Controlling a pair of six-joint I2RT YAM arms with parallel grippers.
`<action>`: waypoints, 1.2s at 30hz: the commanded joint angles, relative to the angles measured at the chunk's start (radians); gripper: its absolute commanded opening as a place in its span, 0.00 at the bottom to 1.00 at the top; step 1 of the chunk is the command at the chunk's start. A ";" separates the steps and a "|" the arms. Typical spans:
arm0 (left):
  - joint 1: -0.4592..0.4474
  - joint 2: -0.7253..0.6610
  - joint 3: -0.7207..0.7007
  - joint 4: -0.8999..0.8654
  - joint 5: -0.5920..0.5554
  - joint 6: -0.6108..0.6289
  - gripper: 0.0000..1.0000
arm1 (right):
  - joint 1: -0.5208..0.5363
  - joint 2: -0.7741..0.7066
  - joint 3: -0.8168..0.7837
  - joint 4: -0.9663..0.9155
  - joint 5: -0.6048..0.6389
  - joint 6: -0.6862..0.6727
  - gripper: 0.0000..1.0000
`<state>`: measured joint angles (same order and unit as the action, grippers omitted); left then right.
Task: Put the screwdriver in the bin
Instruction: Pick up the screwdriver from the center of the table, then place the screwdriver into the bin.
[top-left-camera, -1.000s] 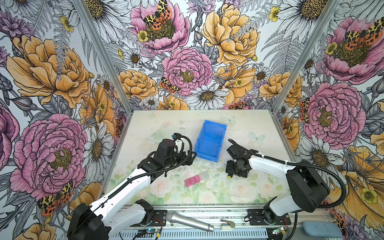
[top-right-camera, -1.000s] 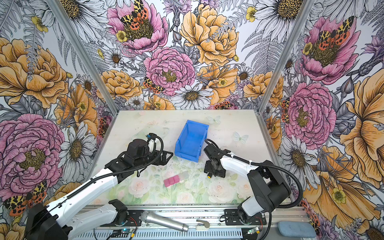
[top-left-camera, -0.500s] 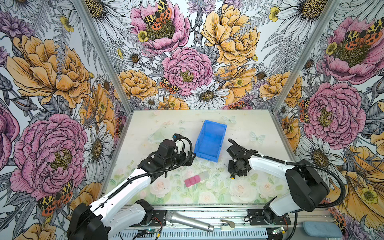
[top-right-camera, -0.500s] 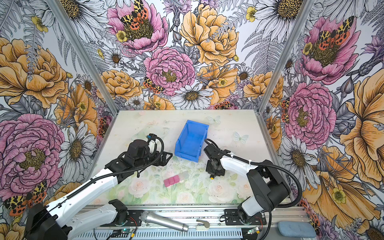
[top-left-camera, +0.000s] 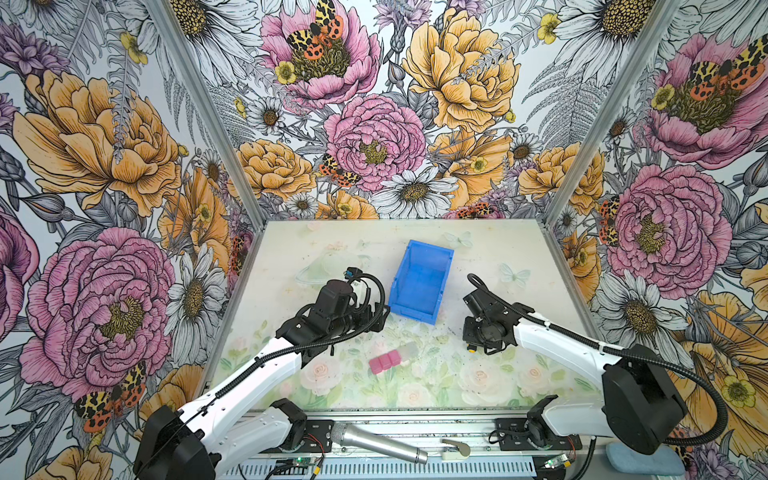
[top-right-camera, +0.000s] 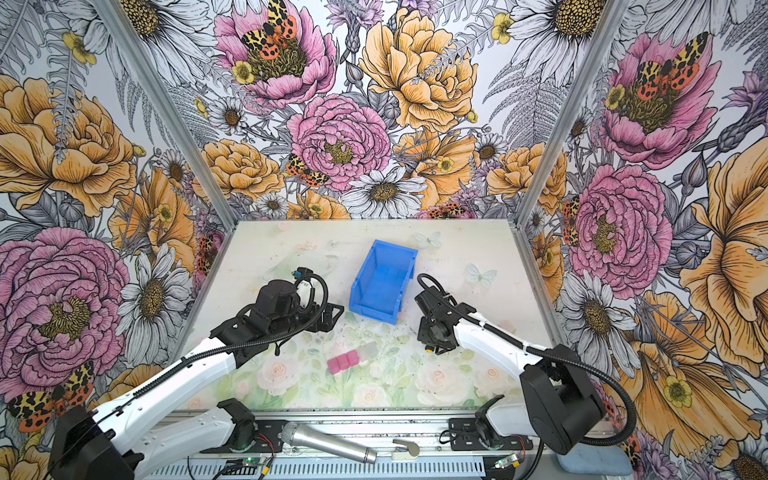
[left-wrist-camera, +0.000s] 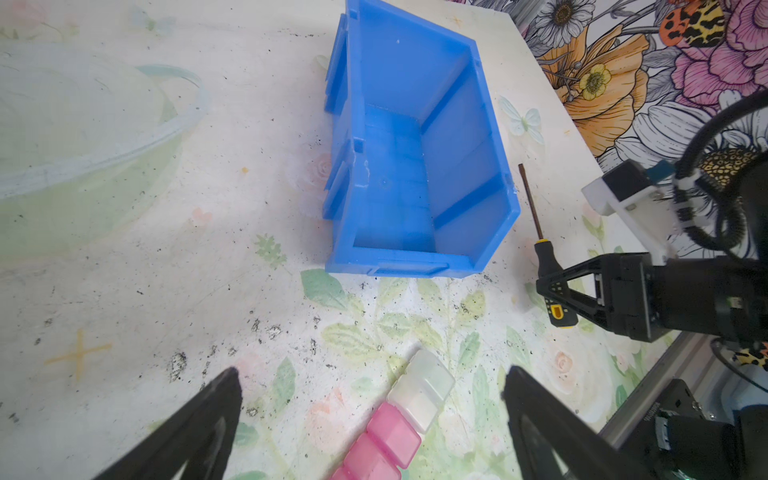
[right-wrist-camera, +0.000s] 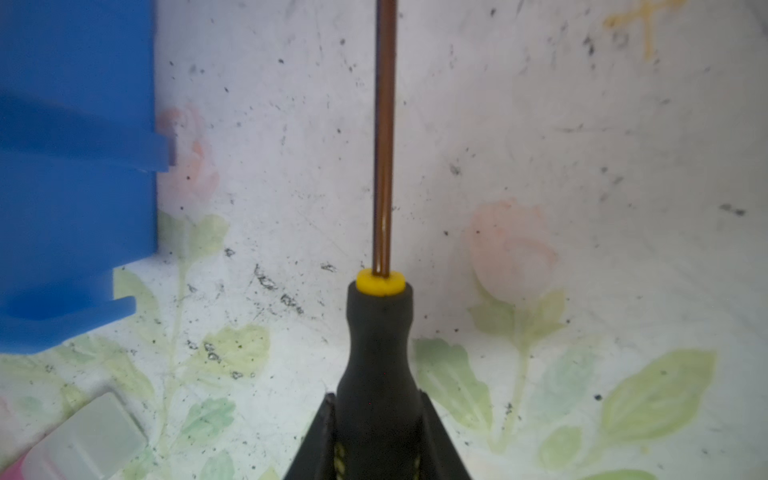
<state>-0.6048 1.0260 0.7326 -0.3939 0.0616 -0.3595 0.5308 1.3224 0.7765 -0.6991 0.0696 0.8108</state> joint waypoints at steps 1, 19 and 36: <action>-0.006 -0.018 -0.018 -0.008 -0.042 -0.015 0.99 | -0.003 -0.039 0.115 -0.037 0.065 -0.065 0.00; 0.008 -0.084 -0.025 0.058 -0.008 0.009 0.99 | 0.013 0.257 0.749 -0.218 -0.063 -0.001 0.00; -0.008 -0.054 -0.001 0.080 0.133 0.030 0.99 | 0.064 0.541 0.905 -0.145 -0.111 0.027 0.00</action>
<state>-0.6052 0.9688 0.7197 -0.3405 0.1703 -0.3481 0.5880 1.8347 1.6535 -0.8810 -0.0322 0.8230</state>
